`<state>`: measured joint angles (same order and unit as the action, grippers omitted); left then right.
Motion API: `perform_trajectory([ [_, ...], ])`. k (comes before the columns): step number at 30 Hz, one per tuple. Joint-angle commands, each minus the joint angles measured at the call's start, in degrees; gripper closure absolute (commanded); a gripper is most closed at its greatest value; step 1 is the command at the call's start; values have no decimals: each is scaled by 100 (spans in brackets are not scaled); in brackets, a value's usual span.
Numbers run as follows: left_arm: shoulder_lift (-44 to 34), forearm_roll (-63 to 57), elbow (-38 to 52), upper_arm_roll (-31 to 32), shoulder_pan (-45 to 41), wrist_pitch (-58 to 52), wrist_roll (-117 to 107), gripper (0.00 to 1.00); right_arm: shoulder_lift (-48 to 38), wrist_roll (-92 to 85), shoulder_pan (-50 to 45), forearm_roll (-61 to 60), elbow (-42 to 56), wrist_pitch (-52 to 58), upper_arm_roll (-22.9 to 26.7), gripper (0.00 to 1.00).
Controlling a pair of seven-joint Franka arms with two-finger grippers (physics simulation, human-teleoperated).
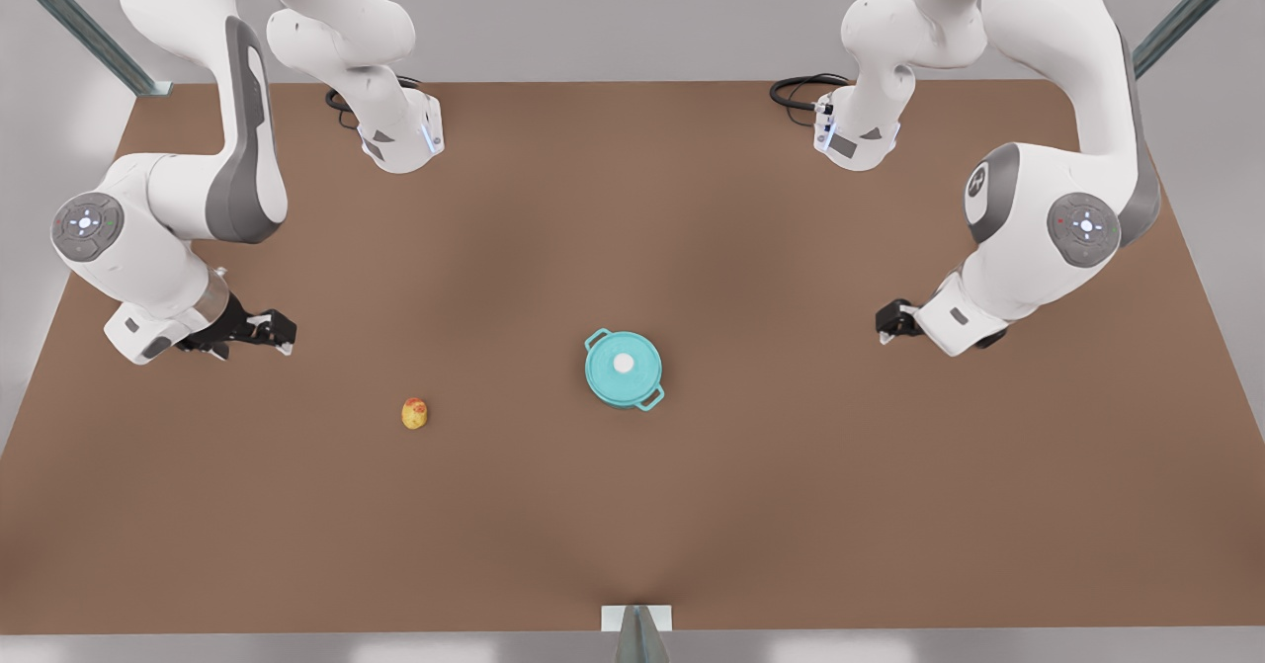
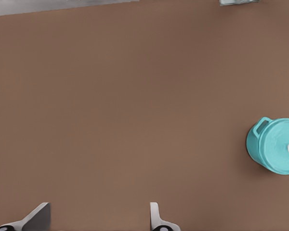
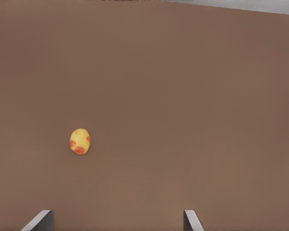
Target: Open the pot lid and put the potato into the pot
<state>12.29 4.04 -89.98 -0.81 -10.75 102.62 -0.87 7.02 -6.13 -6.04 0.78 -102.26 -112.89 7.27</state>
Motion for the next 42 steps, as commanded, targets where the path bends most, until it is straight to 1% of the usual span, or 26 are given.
perform_trajectory([
  [1,2,0,6,2,3,276,-80,0,1,-160,6,10,4,-85,3,0],
  [2,2,61,59,2,3,276,-63,0,1,-160,-3,10,4,-85,3,0],
  [4,10,44,-117,89,-146,214,-280,0,28,-160,-195,10,110,-85,3,0],
  [5,89,-386,24,213,-515,223,-1485,0,36,-143,-459,-17,127,-93,3,0],
  [6,142,-501,85,266,-849,206,-1767,0,71,-143,-687,-25,206,-93,-6,0],
  [7,554,-466,593,607,-1191,206,-2580,0,229,-134,-969,-34,294,-93,-6,0],
  [8,1431,-484,1611,1029,-1473,206,-4119,0,326,-134,-1163,-25,365,-93,-6,0],
  [10,2321,-589,2537,1101,-1921,302,-5274,0,379,-143,-1286,-17,435,-93,-24,0],
  [11,2463,-589,2555,1109,-1966,591,-5336,0,739,-152,-1286,1,689,-111,-269,0],
  [12,2866,-607,2747,1066,-2132,1242,-5695,0,1029,-161,-1260,-17,910,-111,-270,0],
  [13,3157,-607,3143,1048,-2229,1269,-5810,0,1108,-12,-1268,-34,918,-163,-270,0],
  [15,3377,-809,3127,1074,-2308,1295,-5819,0,1592,1165,-1286,-236,1305,-181,-279,0],
  [16,3456,-896,3074,1074,-2326,1357,-5793,0,1724,1939,-1365,-192,1314,-242,-287,0],
  [17,3456,-1160,2925,1074,-2370,1357,-5793,0,1803,2002,-1339,-236,1270,-602,-279,0],
  [19,3429,-1081,2485,1083,-2440,1295,-5846,0,1873,2344,-1330,-245,955,-988,-252,0],
  [21,3491,-1160,2476,1083,-2528,1357,-6101,0,1786,2371,-1330,-245,383,-1631,-243,0],
  [22,3500,-1169,2309,1083,-2528,1410,-6065,0,1742,2423,-1330,-245,119,-1921,-243,0],
  [23,3544,-1266,2178,1083,-2546,1577,-6065,0,1750,2476,-1321,-254,39,-1948,-235,0],
  [27,3588,-1292,2125,1083,-2590,1709,-6109,0,1970,2459,-1181,-474,-48,-2106,-235,0],
  [31,3851,-1362,2125,1074,-2590,2007,-6039,0,2295,2195,-1014,-465,-48,-2255,-235,0],
  [37,4045,-1503,2160,1066,-2581,2236,-6048,0,2708,1976,-1014,-474,-57,-2361,-261,0],
  [38,4045,-1582,2160,1066,-2581,2236,-6048,8,2726,1967,-996,-482,-57,-2361,-261,0],
  [39,4045,-1591,2160,1066,-2581,2236,-6048,21,2779,1695,-943,-719,-48,-2361,-270,0],
  [40,4036,-1591,2160,1066,-2581,2227,-6048,31,2849,1457,-934,-939,-48,-2448,-270,0],
  [41,4036,-1600,2160,1066,-2581,2218,-6057,46,2884,1378,-882,-940,-48,-2484,-270,0],
  [42,4036,-1608,2169,1066,-2590,2192,-6057,58,2919,1299,-829,-940,-48,-2493,-270,0],
])
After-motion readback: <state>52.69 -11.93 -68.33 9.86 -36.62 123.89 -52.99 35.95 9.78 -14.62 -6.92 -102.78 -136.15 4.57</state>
